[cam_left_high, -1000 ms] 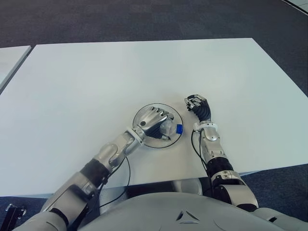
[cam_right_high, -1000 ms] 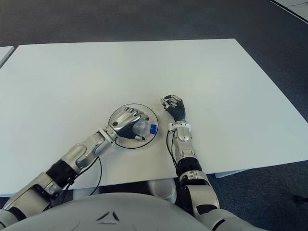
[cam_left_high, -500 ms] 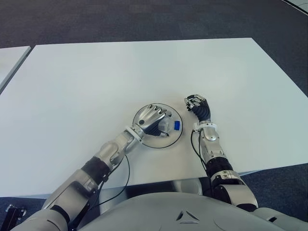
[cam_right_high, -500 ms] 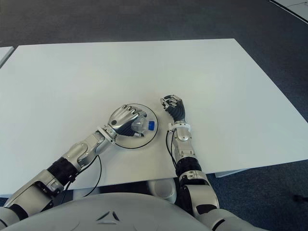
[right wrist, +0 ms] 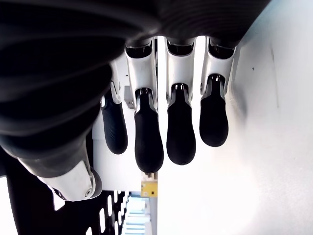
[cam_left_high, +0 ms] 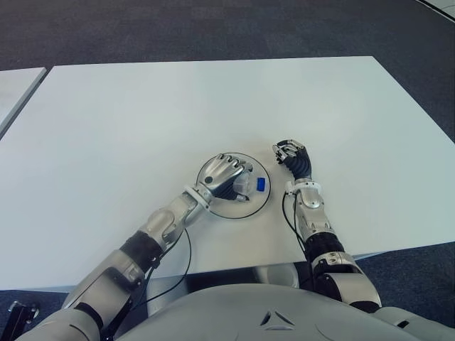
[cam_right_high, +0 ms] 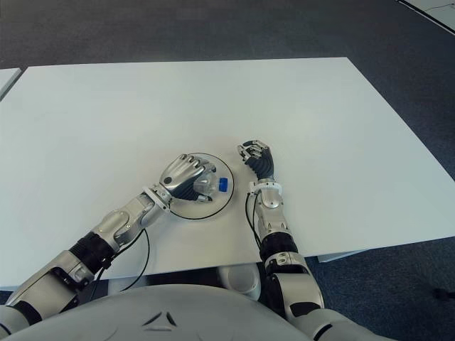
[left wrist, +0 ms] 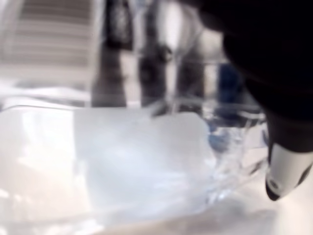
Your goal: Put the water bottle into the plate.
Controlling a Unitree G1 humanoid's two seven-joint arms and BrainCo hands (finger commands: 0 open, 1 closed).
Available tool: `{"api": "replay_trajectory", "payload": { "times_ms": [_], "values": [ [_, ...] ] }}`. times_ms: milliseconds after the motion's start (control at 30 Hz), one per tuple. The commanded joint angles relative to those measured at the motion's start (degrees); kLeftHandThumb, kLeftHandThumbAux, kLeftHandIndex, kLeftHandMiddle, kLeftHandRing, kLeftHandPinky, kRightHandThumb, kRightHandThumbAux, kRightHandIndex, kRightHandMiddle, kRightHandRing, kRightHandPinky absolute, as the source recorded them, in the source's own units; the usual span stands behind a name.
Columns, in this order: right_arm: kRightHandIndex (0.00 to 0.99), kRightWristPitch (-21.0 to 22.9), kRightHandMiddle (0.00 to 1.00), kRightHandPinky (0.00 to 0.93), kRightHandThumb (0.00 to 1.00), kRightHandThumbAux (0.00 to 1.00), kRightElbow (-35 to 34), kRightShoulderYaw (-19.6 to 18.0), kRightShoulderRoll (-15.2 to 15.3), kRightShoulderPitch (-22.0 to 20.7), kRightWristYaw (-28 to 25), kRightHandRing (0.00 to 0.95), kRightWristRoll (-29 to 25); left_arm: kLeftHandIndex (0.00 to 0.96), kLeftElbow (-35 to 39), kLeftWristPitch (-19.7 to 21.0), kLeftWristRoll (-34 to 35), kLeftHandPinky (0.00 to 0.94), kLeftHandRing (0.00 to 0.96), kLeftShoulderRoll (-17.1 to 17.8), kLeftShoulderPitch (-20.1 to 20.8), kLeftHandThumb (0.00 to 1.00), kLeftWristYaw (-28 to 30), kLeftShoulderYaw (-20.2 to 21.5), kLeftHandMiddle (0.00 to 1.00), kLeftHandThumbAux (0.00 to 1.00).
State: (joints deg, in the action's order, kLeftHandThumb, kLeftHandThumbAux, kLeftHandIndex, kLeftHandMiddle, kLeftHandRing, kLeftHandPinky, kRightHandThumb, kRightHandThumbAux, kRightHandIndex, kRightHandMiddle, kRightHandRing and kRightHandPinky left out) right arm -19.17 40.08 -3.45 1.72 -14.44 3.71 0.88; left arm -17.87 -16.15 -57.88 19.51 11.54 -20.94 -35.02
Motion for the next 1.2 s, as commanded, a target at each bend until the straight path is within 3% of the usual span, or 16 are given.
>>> {"api": "replay_trajectory", "payload": {
  "times_ms": [33, 133, 233, 433, 933, 1200],
  "values": [
    [0.432, 4.6, 0.679, 0.647, 0.702, 0.730, 1.8, 0.2, -0.5, 3.3, -0.2, 0.666, 0.0, 0.414, -0.6, 0.0, 0.2, 0.242, 0.230, 0.9, -0.2, 0.727, 2.4, -0.6, 0.247, 0.704],
    [0.432, 4.7, 0.682, 0.651, 0.702, 0.730, 1.4, 0.3, -0.4, 3.4, -0.2, 0.669, 0.1, 0.408, -0.6, 0.2, -0.8, 0.192, 0.178, 1.1, 0.1, 0.712, 1.8, -0.8, 0.193, 0.709],
    [0.432, 5.1, 0.684, 0.655, 0.702, 0.730, 0.9, 0.5, -0.4, 3.6, 0.0, 0.673, 0.4, 0.199, -0.5, 0.8, -2.1, 0.114, 0.106, 1.2, 0.4, 0.608, 0.9, -1.0, 0.118, 0.729],
    [0.432, 5.4, 0.689, 0.664, 0.701, 0.731, 0.1, 0.8, -0.3, 4.0, -0.3, 0.680, 0.4, 0.042, 0.0, 2.7, -3.4, 0.017, 0.017, 0.6, 0.1, 0.507, -0.6, -0.7, 0.021, 0.758],
    [0.432, 6.2, 0.689, 0.664, 0.701, 0.731, -1.5, 1.0, -0.6, 4.6, -0.6, 0.680, 0.1, 0.000, -0.8, 12.1, -11.0, 0.000, 0.000, -0.3, 0.5, 0.460, -8.1, -2.9, 0.000, 0.670],
    [0.432, 6.5, 0.689, 0.654, 0.701, 0.731, -2.0, 1.0, -0.8, 4.7, -0.5, 0.678, 0.1, 0.000, -1.3, 14.4, -12.7, 0.000, 0.000, -0.4, 0.6, 0.387, -11.2, -3.4, 0.000, 0.619]
  ]
}}
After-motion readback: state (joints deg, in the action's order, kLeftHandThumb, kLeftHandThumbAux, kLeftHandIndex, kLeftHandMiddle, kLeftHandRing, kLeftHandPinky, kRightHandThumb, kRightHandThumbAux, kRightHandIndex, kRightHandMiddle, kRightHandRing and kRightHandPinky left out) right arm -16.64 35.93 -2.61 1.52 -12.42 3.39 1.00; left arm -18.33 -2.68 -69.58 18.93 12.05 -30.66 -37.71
